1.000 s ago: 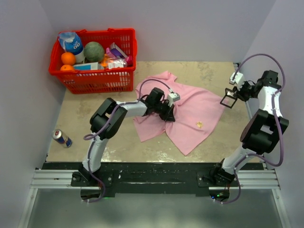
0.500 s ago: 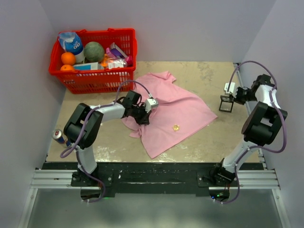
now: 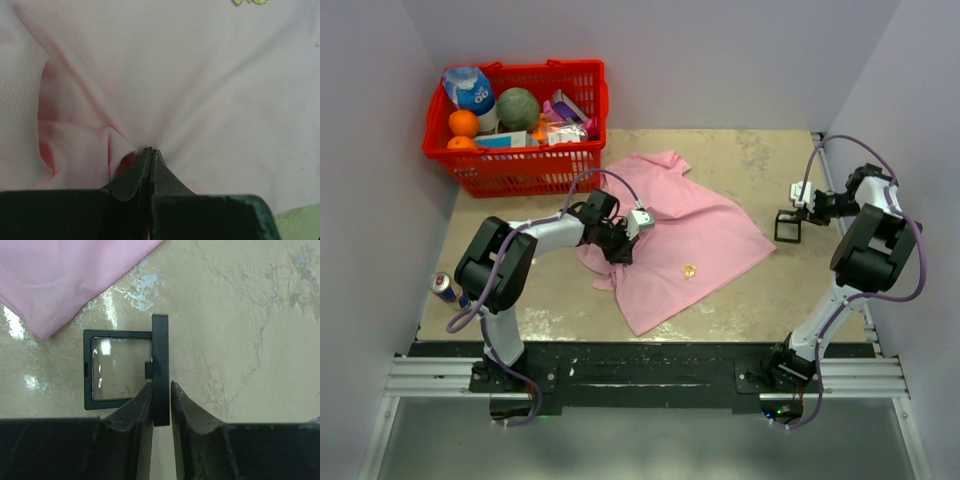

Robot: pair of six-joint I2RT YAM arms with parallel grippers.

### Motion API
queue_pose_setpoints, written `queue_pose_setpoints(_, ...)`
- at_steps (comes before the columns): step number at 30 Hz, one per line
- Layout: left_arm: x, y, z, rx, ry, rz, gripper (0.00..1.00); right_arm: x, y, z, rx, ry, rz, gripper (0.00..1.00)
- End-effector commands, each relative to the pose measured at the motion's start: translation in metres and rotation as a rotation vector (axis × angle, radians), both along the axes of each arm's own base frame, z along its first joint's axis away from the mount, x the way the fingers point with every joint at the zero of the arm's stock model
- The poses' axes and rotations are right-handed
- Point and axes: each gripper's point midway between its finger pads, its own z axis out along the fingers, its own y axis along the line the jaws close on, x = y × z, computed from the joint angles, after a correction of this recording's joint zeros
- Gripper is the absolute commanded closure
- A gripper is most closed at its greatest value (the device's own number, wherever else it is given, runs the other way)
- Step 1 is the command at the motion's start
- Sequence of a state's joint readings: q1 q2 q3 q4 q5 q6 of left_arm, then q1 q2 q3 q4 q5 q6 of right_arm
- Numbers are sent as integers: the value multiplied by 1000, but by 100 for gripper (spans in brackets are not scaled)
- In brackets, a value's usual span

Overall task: Remove the brooch from the garment
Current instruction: Place the brooch box at the center of the board.

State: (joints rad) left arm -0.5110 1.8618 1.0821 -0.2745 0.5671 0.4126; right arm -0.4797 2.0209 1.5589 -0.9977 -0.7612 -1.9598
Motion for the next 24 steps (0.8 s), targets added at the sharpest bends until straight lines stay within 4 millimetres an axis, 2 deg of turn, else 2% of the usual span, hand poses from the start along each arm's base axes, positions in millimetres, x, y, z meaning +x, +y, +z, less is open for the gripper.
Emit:
queue_pose_setpoints(1,-11,12,-13,74,64,-5,98,11,0,12,-4,-90,48,73)
queue_pose_setpoints(3,-11,11,-13,76,68,-7,98,13,-2,13,-3,-95,45,68)
queue_pose_setpoints(4,-10,11,-12,73,66,-6,98,15,-3,14,-4,-98,43,49)
queue_pose_setpoints(6,-12,11,-13,73,73,-10,98,16,-4,15,-9,-103,42,47)
queue_pose_setpoints(8,-12,11,-12,67,75,-8,97,16,-4,17,-9,-104,38,36)
queue_pose_setpoints(9,-12,9,-12,65,78,-8,97,17,-4,19,-10,-106,34,5)
queue_pose_setpoints(10,-12,9,-10,57,78,-7,97,16,-3,21,-8,-107,34,1)
queue_pose_setpoints(14,-7,3,-3,35,65,-12,93,9,1,37,-5,-107,33,1)
queue_pose_setpoints(15,-5,0,1,25,57,-13,91,1,5,39,5,-85,44,1)
queue_pose_setpoints(16,-3,-2,5,10,57,-13,90,-4,7,51,-2,-95,51,1)
queue_pose_setpoints(18,7,-11,20,-25,30,-12,85,-15,14,63,7,-79,50,1)
queue_pose_setpoints(19,9,-17,29,-54,26,-15,84,-20,17,78,4,-97,39,1)
queue_pose_setpoints(22,24,-35,62,-122,-47,-28,73,-31,24,103,45,-83,-48,1)
queue_pose_setpoints(23,30,-42,77,-147,-76,-33,68,-35,28,124,43,-120,-68,1)
queue_pose_setpoints(24,33,-47,90,-172,-93,-34,66,-38,30,133,72,-113,-122,1)
